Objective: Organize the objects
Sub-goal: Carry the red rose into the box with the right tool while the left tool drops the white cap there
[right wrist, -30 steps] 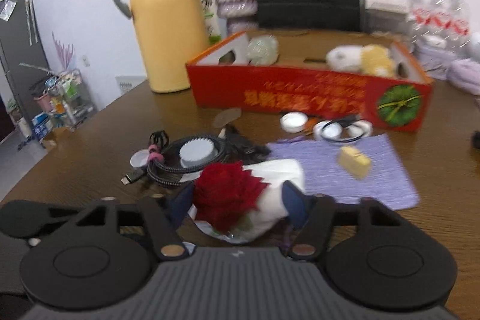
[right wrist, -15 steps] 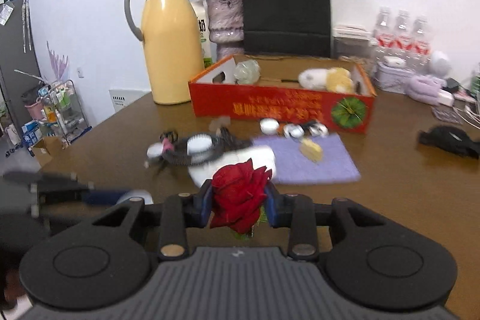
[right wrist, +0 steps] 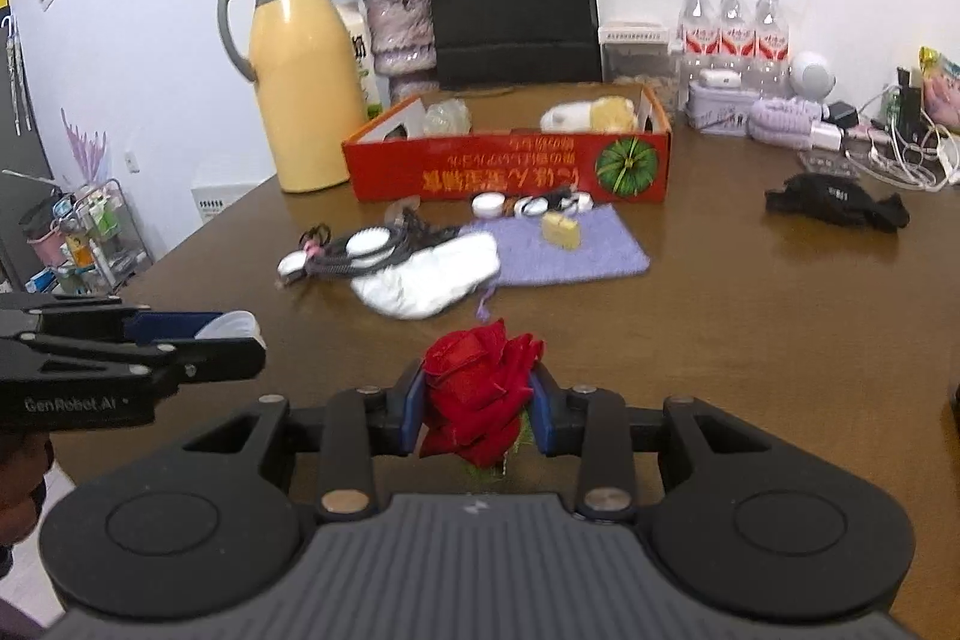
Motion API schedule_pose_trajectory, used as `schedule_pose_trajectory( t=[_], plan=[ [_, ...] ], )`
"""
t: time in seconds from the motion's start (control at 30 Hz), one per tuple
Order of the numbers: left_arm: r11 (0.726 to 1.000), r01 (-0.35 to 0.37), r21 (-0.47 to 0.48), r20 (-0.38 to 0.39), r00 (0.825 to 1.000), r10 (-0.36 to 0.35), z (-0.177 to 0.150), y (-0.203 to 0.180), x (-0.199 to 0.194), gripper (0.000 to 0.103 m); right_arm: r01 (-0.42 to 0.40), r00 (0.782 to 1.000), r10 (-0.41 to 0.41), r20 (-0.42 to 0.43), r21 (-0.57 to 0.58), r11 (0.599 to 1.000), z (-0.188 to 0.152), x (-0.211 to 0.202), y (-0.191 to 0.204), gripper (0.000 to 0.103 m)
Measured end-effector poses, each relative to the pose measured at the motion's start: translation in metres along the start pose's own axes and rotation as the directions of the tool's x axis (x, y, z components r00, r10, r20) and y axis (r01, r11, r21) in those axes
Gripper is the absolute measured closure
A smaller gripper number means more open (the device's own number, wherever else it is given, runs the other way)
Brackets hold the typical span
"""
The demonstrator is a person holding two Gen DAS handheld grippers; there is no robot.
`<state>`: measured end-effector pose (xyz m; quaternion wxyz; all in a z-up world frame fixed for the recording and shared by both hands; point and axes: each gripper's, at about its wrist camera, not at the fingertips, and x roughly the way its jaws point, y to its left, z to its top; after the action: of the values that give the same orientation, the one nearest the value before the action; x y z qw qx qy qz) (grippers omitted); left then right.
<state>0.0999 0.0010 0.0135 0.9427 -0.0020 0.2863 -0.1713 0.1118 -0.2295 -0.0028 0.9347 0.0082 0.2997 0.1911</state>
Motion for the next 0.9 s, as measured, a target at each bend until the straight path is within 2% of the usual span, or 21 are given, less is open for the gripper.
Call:
schedule_pose_trajectory(
  t=[0.07,0.17,0.27,0.33,0.37,0.43,0.5,0.6,0.67,0.7,0.77,0.83,0.9],
  plan=[
    [1.000,-0.007,0.018,0.071,0.997,0.006,0.036,0.012,0.010,0.064,-0.001,1.000,0.001,0.023,-0.009,1.000,0.018,0.007,-0.006,0.068],
    [0.998,-0.050,0.031,0.107,0.993,0.047,0.095,0.033,0.046,0.064,-0.029,0.995,0.030,0.099,-0.013,1.000,0.065,0.027,-0.020,0.069],
    [0.995,-0.093,0.022,0.040,0.995,0.092,0.150,0.063,0.107,0.064,-0.034,0.991,0.033,0.129,0.004,0.999,0.119,0.062,-0.043,0.068],
    [0.995,-0.103,0.013,-0.026,0.994,0.103,0.176,0.085,0.151,0.064,0.002,0.994,-0.002,0.105,-0.003,1.000,0.153,0.099,-0.061,0.068],
    [0.990,-0.140,0.009,-0.054,0.989,0.140,0.186,0.095,0.174,0.064,0.031,0.997,-0.031,0.076,0.001,1.000,0.168,0.124,-0.071,0.068],
    [0.978,-0.205,0.034,-0.091,0.974,0.207,0.196,0.111,0.212,0.064,0.072,0.997,-0.072,0.006,0.027,0.997,0.192,0.170,-0.092,0.068],
    [0.968,-0.251,0.014,-0.131,0.959,0.251,0.198,0.127,0.242,0.064,0.095,0.994,-0.090,-0.067,0.078,0.992,0.206,0.210,-0.108,0.068],
    [0.960,-0.274,-0.049,-0.196,0.946,0.260,0.193,0.151,0.272,0.064,0.155,0.977,-0.136,-0.165,0.111,0.982,0.210,0.258,-0.121,0.067],
    [0.960,-0.269,-0.075,-0.211,0.945,0.248,0.187,0.156,0.278,0.061,0.179,0.966,-0.157,-0.206,0.094,0.979,0.206,0.278,-0.122,0.067],
    [0.962,-0.264,-0.073,-0.207,0.947,0.244,0.185,0.157,0.280,0.052,0.182,0.964,-0.161,-0.210,0.089,0.979,0.205,0.283,-0.121,0.062],
    [0.962,-0.267,-0.061,-0.186,0.950,0.251,0.184,0.156,0.280,0.042,0.166,0.967,-0.147,-0.210,0.076,0.983,0.206,0.287,-0.118,0.042],
    [0.965,-0.258,-0.054,-0.182,0.952,0.244,0.186,0.153,0.276,0.036,0.174,0.966,-0.155,-0.208,0.077,0.982,0.209,0.282,-0.114,0.032],
    [0.961,-0.270,-0.055,-0.161,0.952,0.259,0.191,0.149,0.267,0.031,0.189,0.967,-0.179,-0.183,0.042,0.981,0.215,0.272,-0.107,0.028]
  ],
)
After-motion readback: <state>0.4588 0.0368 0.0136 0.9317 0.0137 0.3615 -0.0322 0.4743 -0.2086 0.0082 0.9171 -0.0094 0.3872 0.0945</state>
